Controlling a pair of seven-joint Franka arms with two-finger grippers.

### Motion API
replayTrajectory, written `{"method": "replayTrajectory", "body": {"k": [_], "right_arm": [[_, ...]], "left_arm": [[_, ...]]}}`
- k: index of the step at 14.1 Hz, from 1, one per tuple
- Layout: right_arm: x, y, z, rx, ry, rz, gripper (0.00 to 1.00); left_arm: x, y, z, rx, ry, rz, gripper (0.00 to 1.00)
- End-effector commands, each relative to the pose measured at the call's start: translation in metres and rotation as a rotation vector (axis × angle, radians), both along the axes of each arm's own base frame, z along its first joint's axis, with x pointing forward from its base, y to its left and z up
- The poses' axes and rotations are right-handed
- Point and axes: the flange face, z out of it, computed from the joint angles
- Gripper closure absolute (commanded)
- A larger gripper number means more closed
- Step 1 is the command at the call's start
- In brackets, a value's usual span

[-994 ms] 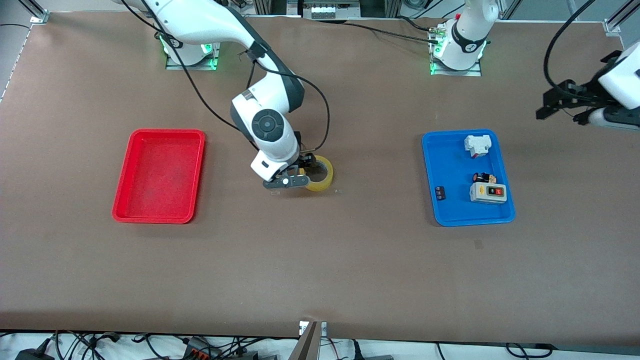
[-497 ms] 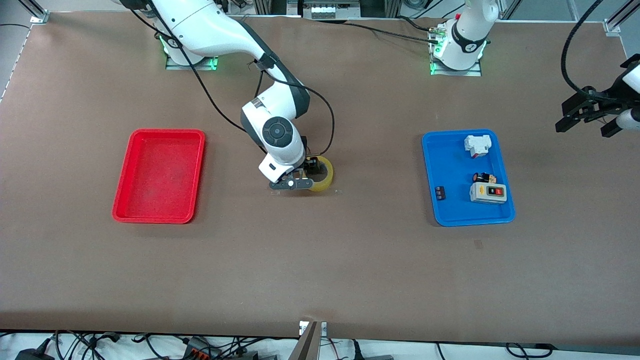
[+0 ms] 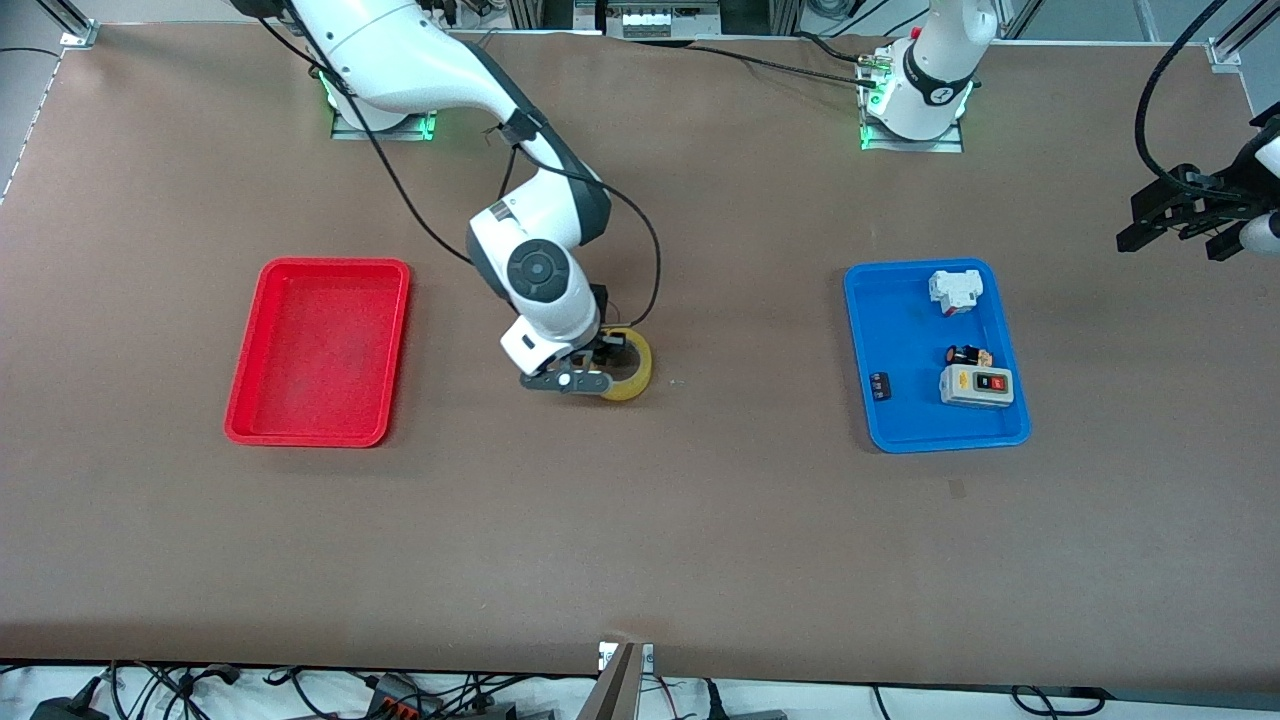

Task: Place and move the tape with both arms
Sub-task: 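Carry the tape roll with the right gripper into the red tray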

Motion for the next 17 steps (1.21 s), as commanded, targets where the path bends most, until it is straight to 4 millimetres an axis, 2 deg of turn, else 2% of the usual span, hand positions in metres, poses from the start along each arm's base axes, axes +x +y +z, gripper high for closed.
{"method": "replayTrajectory", "body": {"k": [1,2,3,5,6,9,10,12,13,15,17], "right_arm": [[0.037,-0.076,0.077,-0.015,0.002,-0.052,1.0],[0.046,-0.112,0.09,-0.033,0.031,-0.032,1.0],[0.057,-0.156,0.097,-0.05,0.073,-0.038,1.0],[0.059,-0.225,0.105,-0.065,0.117,-0.045,1.0],[0.052,-0.258,0.102,-0.077,0.134,-0.04,1.0],[0.026,-0.369,0.065,-0.074,0.182,-0.044,1.0],[0.016,-0.399,0.054,-0.065,0.187,-0.038,1.0],[0.001,-0.445,0.032,-0.058,0.15,0.008,1.0],[-0.004,-0.46,0.025,-0.052,0.139,0.025,1.0],[-0.013,-0.468,0.007,-0.048,0.136,0.035,1.0],[-0.02,-0.465,-0.008,-0.046,0.126,0.039,0.96]], "left_arm": [[-0.004,-0.004,0.005,0.006,0.009,-0.02,0.0],[-0.004,-0.003,0.003,0.006,0.012,-0.019,0.0],[-0.004,0.001,0.003,0.006,0.012,-0.013,0.0],[-0.004,-0.003,0.001,0.005,0.016,-0.019,0.0],[-0.004,-0.004,0.0,0.007,0.019,-0.02,0.0],[-0.004,-0.006,-0.003,0.007,0.026,-0.023,0.0],[-0.004,-0.003,-0.004,0.006,0.029,-0.02,0.0],[-0.004,0.002,-0.003,0.005,0.027,-0.014,0.0],[-0.005,0.002,-0.003,0.005,0.03,-0.015,0.0],[-0.005,0.005,-0.006,0.003,0.04,-0.014,0.0],[-0.001,0.008,-0.007,-0.015,0.028,-0.008,0.0]]}}
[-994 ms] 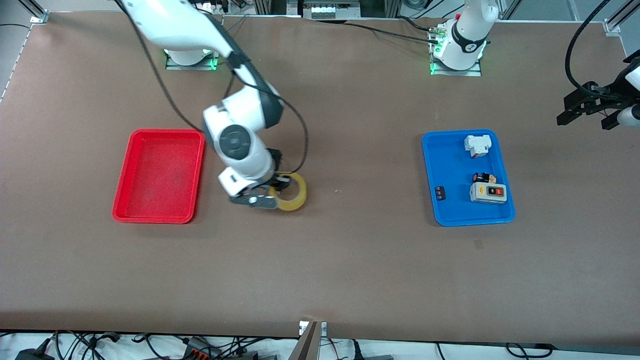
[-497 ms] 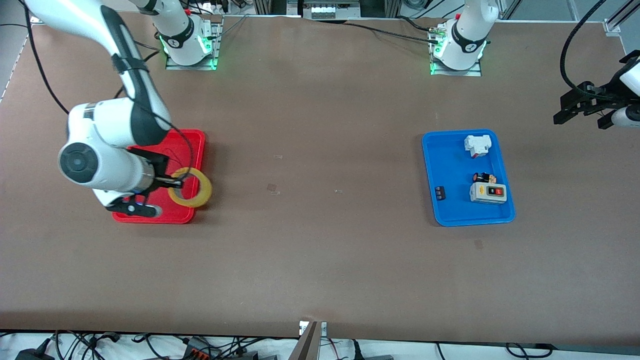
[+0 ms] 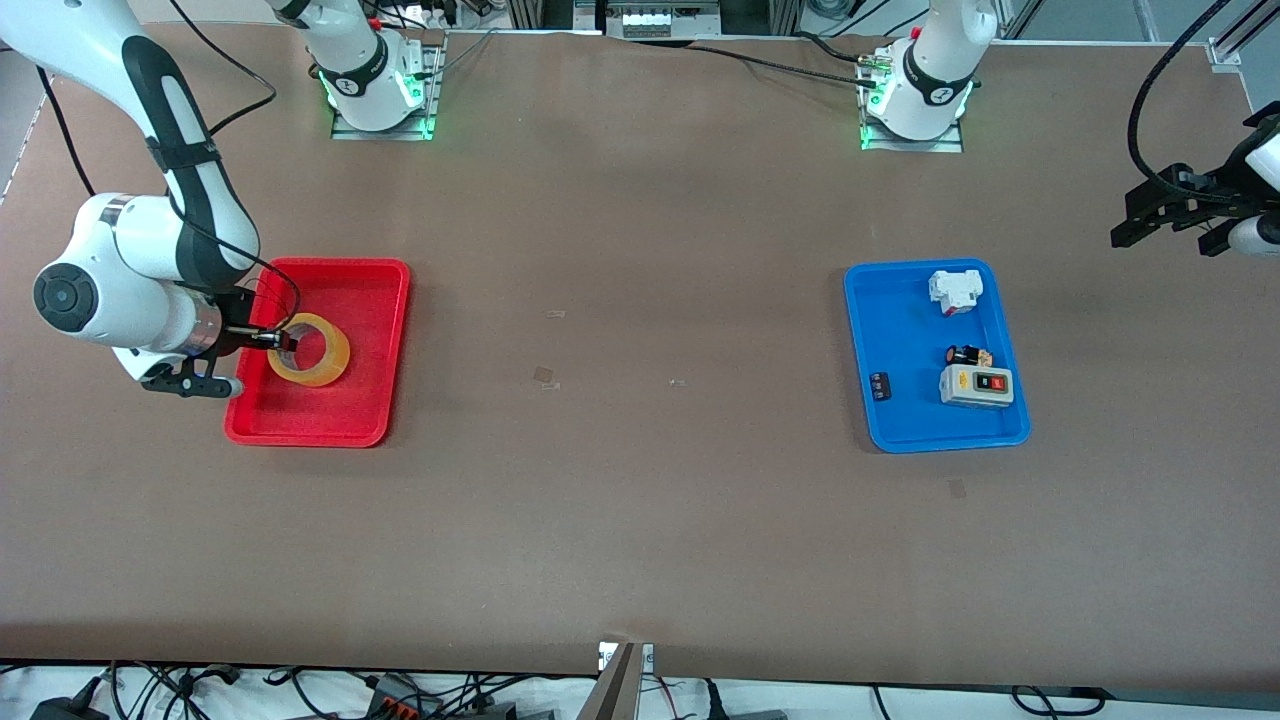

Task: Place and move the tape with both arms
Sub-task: 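Open the right gripper to release the tape in the red tray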

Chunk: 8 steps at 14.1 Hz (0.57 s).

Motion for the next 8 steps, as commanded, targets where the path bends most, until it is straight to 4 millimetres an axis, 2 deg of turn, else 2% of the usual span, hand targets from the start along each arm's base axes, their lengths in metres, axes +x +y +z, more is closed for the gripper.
{"method": "replayTrajectory", "body": {"k": [1,2,3,5,8], "right_arm": [[-0.013,0.007,-0.006,0.004,-0.019,0.035,0.65],[-0.012,0.007,-0.005,0.003,-0.022,0.035,0.21],[-0.01,0.007,0.004,0.002,-0.03,0.036,0.01],[-0.003,0.011,0.058,-0.006,-0.058,0.042,0.0],[0.038,0.012,0.171,-0.008,-0.069,0.047,0.0]], "left_arm": [[0.004,0.009,-0.002,-0.023,-0.013,-0.007,0.0],[0.008,0.002,-0.005,-0.021,-0.019,-0.019,0.0],[0.01,-0.004,-0.009,-0.014,-0.015,-0.03,0.0],[0.012,-0.005,-0.012,-0.012,-0.011,-0.033,0.0],[0.013,-0.006,-0.013,-0.018,-0.009,-0.031,0.0]]}}
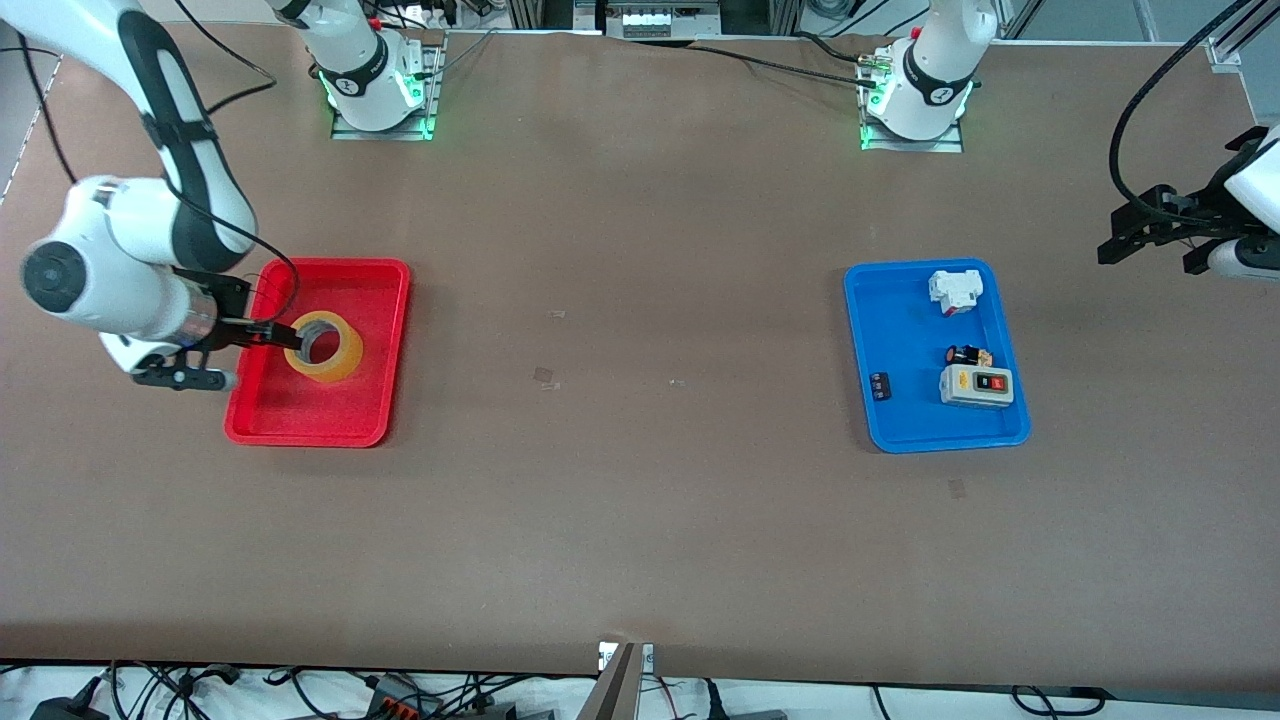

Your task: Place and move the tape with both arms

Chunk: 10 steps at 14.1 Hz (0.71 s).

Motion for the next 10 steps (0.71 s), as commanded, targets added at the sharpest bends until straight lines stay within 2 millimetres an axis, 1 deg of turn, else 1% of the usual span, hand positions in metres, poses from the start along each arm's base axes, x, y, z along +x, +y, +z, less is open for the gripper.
{"method": "replayTrajectory", "body": {"k": [1,2,3,4,5,6,7,9,10], "right_arm": [[0.032,-0.001,0.109,0.007,0.002,0.012,0.0],[0.04,-0.001,0.133,0.01,0.011,0.011,0.0],[0.044,0.001,0.164,0.008,-0.006,0.019,0.0],[0.047,0.007,0.19,0.005,-0.036,0.043,0.0],[0.047,0.007,0.209,0.002,-0.059,0.066,0.0],[0.048,0.008,0.223,0.003,-0.083,0.077,0.0],[0.049,0.01,0.23,0.004,-0.099,0.077,0.0],[0.049,0.029,0.234,0.002,-0.106,0.086,0.0],[0.05,0.032,0.235,0.0,-0.117,0.077,0.0]], "left_arm": [[0.0,0.002,0.003,-0.014,-0.01,-0.015,0.0],[-0.001,0.001,0.004,-0.016,-0.011,-0.013,0.0],[-0.001,0.001,0.004,-0.016,-0.011,-0.013,0.0],[-0.001,0.001,0.004,-0.016,-0.01,-0.012,0.0],[-0.001,0.001,0.004,-0.016,-0.01,-0.011,0.0],[-0.001,0.001,0.004,-0.016,-0.008,-0.01,0.0],[-0.001,0.001,0.003,-0.016,-0.005,-0.01,0.0],[-0.001,0.001,0.004,-0.016,-0.007,-0.01,0.0],[-0.001,0.001,0.003,-0.016,-0.004,-0.01,0.0]]}}
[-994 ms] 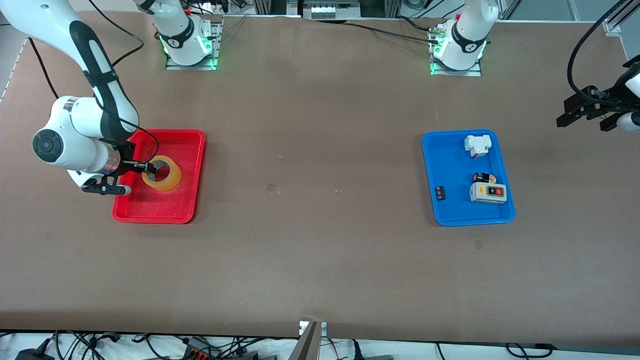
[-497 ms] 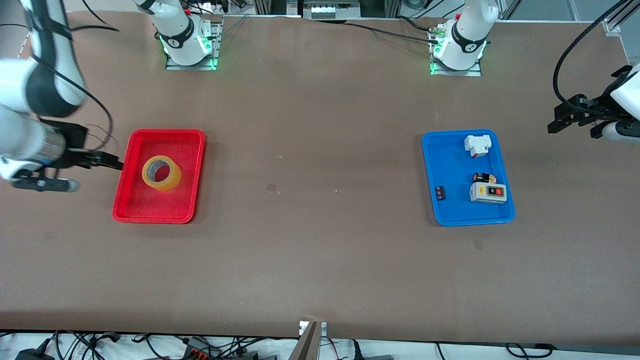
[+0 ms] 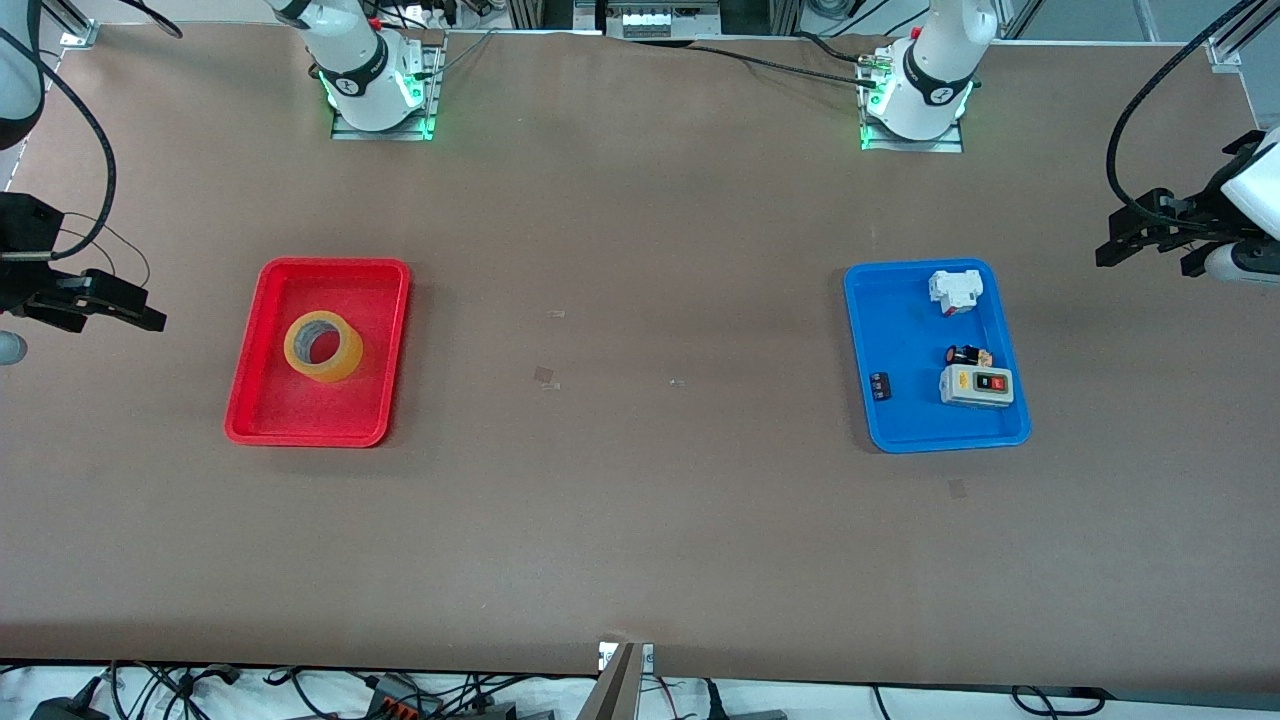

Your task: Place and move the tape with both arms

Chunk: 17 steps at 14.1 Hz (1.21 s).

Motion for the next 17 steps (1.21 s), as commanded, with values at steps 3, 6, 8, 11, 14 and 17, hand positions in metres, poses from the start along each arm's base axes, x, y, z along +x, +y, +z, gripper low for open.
{"method": "replayTrajectory", "body": {"k": [3,6,8,11,14,17], "right_arm": [[0.008,0.017,0.013,-0.011,-0.025,0.008,0.0],[0.014,0.011,0.018,-0.03,-0.072,-0.009,0.0],[0.009,0.005,0.02,-0.027,-0.071,-0.007,0.0],[-0.001,-0.003,0.019,-0.012,-0.075,-0.012,0.0],[-0.001,0.003,0.017,-0.011,-0.078,-0.001,0.0],[-0.035,0.003,-0.003,-0.01,-0.102,0.003,0.0]], "left_arm": [[-0.001,0.001,0.003,-0.016,-0.003,-0.009,0.0],[-0.002,0.001,0.004,-0.016,-0.002,-0.009,0.0],[-0.002,0.0,0.004,-0.015,-0.002,-0.008,0.0],[-0.003,-0.001,0.005,-0.014,0.003,-0.007,0.0],[-0.006,-0.003,0.006,-0.016,0.02,-0.009,0.0],[-0.012,-0.014,0.009,-0.016,0.052,-0.001,0.0]]}}
